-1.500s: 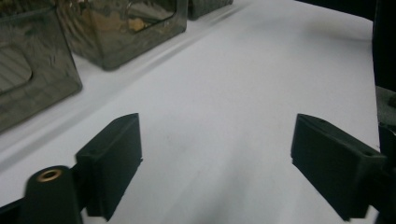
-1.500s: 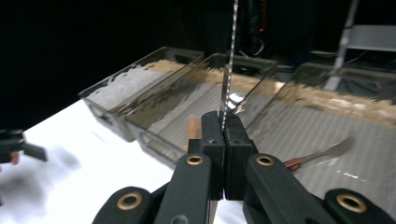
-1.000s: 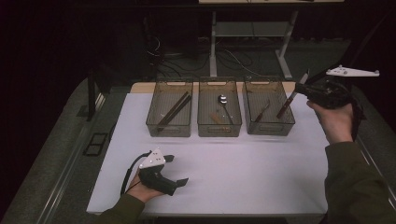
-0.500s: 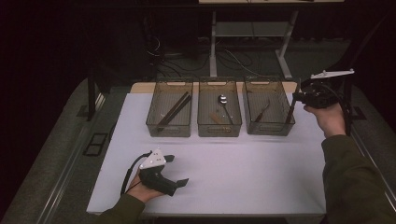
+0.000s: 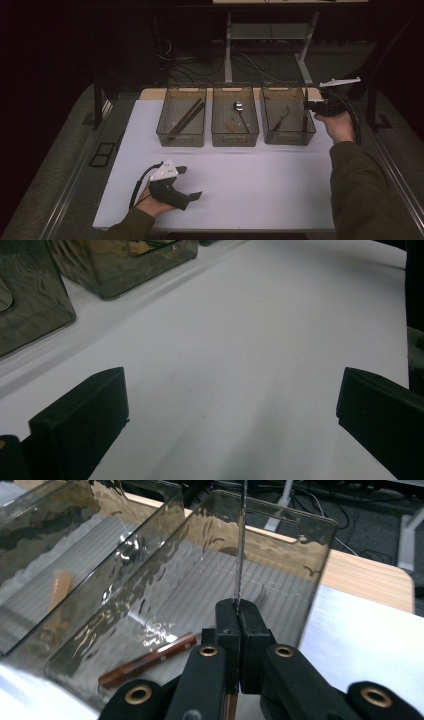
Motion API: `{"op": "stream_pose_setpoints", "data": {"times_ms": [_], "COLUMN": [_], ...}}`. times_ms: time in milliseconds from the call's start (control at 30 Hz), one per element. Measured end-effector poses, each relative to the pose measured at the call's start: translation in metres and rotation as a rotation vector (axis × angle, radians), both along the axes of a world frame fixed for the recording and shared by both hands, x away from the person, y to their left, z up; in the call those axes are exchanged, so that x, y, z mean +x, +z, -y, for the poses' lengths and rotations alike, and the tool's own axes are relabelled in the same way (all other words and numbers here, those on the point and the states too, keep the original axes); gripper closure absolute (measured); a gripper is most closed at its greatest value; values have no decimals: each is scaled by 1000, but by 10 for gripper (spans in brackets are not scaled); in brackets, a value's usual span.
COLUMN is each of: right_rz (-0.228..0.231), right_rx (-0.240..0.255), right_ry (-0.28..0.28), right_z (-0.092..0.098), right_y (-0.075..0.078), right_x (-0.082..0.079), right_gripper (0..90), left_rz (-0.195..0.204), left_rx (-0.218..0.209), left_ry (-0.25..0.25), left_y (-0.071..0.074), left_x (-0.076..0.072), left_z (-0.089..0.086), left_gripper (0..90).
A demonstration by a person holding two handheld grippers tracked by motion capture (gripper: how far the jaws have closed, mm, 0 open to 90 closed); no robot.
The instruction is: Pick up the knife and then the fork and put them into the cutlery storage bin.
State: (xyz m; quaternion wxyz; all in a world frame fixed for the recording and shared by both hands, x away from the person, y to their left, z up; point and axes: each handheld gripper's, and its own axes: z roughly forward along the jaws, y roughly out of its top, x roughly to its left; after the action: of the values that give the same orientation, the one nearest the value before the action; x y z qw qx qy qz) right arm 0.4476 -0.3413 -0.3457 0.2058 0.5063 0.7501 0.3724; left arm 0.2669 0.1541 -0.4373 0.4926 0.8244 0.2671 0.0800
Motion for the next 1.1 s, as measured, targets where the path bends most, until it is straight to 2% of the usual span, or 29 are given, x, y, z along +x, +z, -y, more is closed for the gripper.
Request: {"op": "stream_pose_setpoints", "data": {"times_ms": [100, 267, 467, 700, 900, 1100], "right_rz": [5, 12, -15, -55, -103, -85], "right_rx": [8, -14, -60, -88, -91, -32], "right_ry": [5, 21, 25, 31, 27, 14], "right_z": [-6, -18, -31, -44, -44, -38], "right_y": [-8, -18, -26, -36, -43, -38], "right_x": [8, 19, 30, 40, 39, 31], "right_gripper": [897, 896, 890, 872, 786, 628], "left_rz": [-6, -19, -27, -31, -32, -33], "left_rx": [6, 12, 21, 27, 24, 23], "left_ry": [3, -5, -7, -12, -14, -12], "left_y": [0, -1, -2, -2, -2, -3], "left_x": [0, 1, 1, 3, 2, 2], "left_z": [-1, 1, 2, 2, 2, 3], "left_gripper": [0, 0, 0, 0, 0, 0]}}
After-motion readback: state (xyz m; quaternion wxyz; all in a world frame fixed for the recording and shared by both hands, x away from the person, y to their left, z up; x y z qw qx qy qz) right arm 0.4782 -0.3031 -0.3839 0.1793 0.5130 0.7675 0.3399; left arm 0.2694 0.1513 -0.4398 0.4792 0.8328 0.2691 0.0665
